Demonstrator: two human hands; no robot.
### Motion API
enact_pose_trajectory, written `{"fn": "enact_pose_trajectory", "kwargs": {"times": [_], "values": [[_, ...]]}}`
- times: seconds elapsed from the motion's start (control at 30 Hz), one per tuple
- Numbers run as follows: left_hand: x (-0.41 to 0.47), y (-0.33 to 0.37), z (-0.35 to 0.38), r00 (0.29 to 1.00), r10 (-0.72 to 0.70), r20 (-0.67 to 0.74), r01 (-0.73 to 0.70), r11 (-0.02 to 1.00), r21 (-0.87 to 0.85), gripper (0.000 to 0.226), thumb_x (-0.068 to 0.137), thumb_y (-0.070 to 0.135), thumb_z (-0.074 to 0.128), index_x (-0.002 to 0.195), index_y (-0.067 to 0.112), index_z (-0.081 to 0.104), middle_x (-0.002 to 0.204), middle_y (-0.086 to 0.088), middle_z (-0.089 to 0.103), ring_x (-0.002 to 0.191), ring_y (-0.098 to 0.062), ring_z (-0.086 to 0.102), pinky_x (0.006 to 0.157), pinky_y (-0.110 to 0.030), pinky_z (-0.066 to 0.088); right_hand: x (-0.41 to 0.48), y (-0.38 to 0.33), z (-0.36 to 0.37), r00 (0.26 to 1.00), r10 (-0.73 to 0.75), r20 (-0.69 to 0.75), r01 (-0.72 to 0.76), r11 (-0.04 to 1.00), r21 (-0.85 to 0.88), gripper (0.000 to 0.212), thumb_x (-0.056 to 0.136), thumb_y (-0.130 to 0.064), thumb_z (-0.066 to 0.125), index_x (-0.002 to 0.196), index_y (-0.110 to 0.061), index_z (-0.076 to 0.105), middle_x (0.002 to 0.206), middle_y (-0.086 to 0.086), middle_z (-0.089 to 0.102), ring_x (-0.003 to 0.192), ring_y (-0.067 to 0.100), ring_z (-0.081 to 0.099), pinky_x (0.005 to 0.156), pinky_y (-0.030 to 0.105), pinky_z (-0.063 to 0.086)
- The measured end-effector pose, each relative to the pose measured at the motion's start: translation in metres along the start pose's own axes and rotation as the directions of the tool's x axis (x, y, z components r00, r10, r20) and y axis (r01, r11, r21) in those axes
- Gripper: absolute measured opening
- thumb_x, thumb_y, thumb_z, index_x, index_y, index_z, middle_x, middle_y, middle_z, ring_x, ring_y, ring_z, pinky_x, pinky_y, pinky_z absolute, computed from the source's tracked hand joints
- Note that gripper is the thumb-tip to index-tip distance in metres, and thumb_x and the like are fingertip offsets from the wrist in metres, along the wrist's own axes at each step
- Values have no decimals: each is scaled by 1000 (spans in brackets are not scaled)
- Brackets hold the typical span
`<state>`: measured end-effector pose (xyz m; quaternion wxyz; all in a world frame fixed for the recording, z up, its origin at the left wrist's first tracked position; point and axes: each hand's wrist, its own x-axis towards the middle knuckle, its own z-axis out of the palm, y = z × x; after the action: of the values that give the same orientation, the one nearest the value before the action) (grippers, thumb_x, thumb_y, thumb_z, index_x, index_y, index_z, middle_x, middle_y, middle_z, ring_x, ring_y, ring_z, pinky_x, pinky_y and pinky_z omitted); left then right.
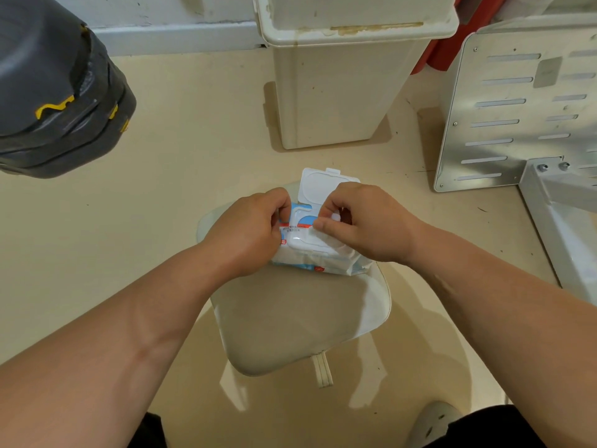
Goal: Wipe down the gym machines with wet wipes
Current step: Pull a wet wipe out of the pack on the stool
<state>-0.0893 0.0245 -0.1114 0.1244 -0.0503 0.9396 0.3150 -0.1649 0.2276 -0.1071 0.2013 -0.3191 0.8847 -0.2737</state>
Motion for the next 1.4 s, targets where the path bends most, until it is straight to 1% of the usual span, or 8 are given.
{"fn": "enact_pose_trajectory", "kwargs": {"times": [0.2, 0.4, 0.5, 0.57, 0.8, 1.03, 1.23, 1.4], "values": [[-1, 4, -2, 1000, 10, 9, -10, 1000, -20, 19, 89, 2, 53, 91, 21, 52, 85, 0, 62, 67, -9, 46, 59, -27, 35, 0, -19, 11, 996, -37, 76, 55, 965, -255, 16, 94, -33, 64, 87, -20, 70, 87, -7, 58, 79, 17, 54, 71, 36, 43], [-1, 2, -1, 1000, 0, 12, 0, 1000, -2, 19, 88, 1, 54, 89, 19, 50, 81, 1, 57, 64, -11, 42, 56, -27, 32, -4, -3, 4, 993, 106, -42, -96, 978, 186, 17, 93, -19, 71, 77, -19, 66, 74, -5, 63, 69, 11, 54, 69, 25, 43], [-1, 0, -1, 1000, -4, 12, 4, 1000, -3, 20, 87, 0, 53, 90, 20, 50, 79, 3, 57, 64, -10, 44, 57, -27, 33, -6, -4, -8, 949, 315, 14, -202, 575, 792, 22, 101, -12, 62, 80, -14, 68, 77, 3, 68, 71, 15, 61, 72, 31, 53], [-1, -1, 0, 1000, -6, 20, 6, 1000, 0, 21, 86, -1, 53, 90, 20, 51, 77, 4, 57, 65, -11, 45, 58, -29, 35, -4, -6, -16, 934, 347, 82, -177, 252, 951, 26, 103, -10, 55, 81, -12, 67, 78, 2, 69, 73, 13, 65, 74, 32, 57], [-2, 15, -18, 990, -73, 118, 129, 799, -587, 24, 78, -2, 67, 91, 16, 57, 80, -10, 68, 68, -18, 57, 63, -33, 48, -1, -19, -28, 893, 444, 78, -177, 187, 966, 23, 98, -3, 53, 77, -7, 62, 70, 4, 63, 63, 15, 62, 58, 31, 55], [1, 25, -30, 967, -92, 238, 254, 454, -854, 42, 85, 28, 70, 123, 9, 67, 101, -10, 70, 79, -22, 61, 64, -33, 47, -6, -31, -22, 965, 262, 27, -187, 609, 771, 19, 94, -6, 65, 80, 7, 67, 75, 10, 65, 68, 17, 58, 65, 28, 51], [0, 20, -24, 956, -250, 155, 276, 573, -772, 20, 91, -2, 61, 92, 12, 75, 79, -5, 70, 61, -13, 56, 54, -27, 41, -8, -26, -18, 958, 258, 124, -277, 732, 623, 20, 93, 0, 59, 96, -9, 77, 72, -3, 72, 66, 8, 63, 66, 23, 51], [1, 13, -38, 951, -306, 41, 205, 526, -825, 17, 84, 6, 61, 76, 17, 70, 78, 2, 67, 70, -14, 57, 65, -29, 43, -8, -24, -1, 986, 167, 22, -168, 979, 117, 33, 84, -18, 78, 109, -30, 60, 73, -10, 72, 71, 3, 62, 68, 20, 47]]}}
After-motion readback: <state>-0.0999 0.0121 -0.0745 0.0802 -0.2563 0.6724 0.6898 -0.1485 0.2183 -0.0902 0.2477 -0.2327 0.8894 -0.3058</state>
